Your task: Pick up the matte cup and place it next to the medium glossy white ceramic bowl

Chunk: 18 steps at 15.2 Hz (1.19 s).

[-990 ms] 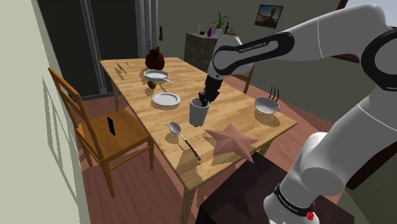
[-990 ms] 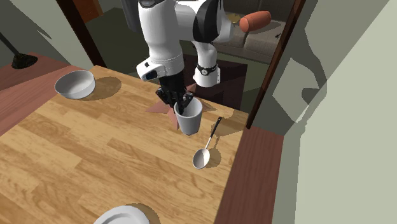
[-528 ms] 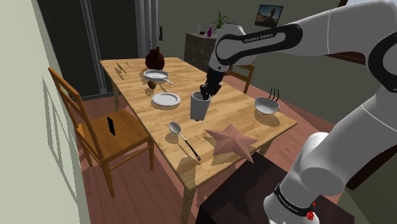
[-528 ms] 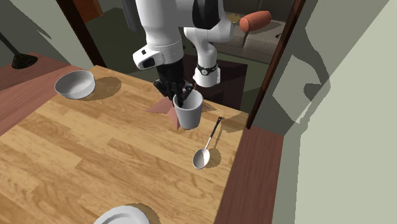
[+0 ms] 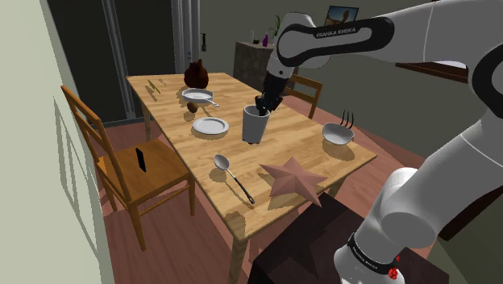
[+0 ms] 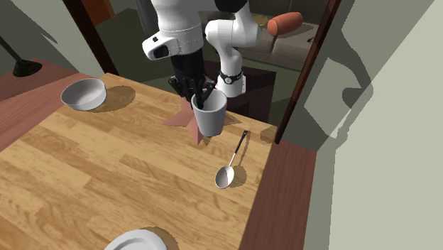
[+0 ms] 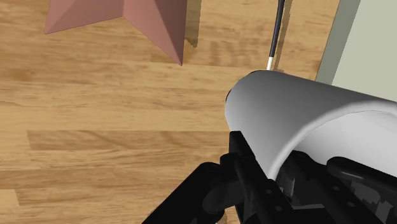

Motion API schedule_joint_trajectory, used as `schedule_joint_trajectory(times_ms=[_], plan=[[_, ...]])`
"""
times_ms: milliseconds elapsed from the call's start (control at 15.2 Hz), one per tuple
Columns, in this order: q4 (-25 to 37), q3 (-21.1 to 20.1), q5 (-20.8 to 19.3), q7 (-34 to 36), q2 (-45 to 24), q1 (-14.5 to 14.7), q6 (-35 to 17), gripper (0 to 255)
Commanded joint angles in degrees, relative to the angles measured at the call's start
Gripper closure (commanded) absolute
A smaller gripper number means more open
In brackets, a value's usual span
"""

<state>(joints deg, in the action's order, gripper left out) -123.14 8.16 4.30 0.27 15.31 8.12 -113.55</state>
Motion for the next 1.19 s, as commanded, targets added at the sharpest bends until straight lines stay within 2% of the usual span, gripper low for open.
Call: schedule_joint_trajectory(times_ms=[0, 330, 1122], plan=[[1.4, 0.0, -0.1, 0.1, 0.1, 0.0, 1.5, 255], [4.6, 0.0, -0.2, 0.4, 0.3, 0.0, 4.8, 255], [0.3, 10.5, -3.7, -14.8, 6.5, -6.5, 7.8, 255]])
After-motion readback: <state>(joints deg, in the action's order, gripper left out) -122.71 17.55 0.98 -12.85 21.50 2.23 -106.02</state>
